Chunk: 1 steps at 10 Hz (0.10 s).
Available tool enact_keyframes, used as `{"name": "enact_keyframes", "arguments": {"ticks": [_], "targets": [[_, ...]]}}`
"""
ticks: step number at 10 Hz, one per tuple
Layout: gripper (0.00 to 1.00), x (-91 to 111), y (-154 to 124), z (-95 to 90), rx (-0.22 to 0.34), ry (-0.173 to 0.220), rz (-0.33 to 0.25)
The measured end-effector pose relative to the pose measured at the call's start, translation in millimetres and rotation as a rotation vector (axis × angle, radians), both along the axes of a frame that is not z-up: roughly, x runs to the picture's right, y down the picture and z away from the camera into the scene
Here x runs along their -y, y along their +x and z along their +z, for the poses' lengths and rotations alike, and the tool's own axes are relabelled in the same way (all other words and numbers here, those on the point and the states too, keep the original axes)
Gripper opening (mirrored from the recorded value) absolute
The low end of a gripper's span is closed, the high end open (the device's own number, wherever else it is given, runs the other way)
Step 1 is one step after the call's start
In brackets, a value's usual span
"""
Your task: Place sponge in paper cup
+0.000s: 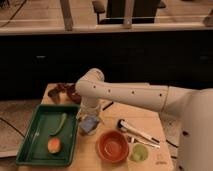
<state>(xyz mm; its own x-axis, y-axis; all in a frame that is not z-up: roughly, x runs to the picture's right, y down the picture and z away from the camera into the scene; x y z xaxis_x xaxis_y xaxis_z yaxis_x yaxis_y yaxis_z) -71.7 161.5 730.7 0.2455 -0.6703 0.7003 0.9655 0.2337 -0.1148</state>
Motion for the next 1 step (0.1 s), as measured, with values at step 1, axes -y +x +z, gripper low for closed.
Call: {"name": "enact_keyframes", "arguments": {"ticks": [1], "targets": [[0.80, 0.0, 0.0, 0.0, 0.000, 0.000, 0.000]]}}
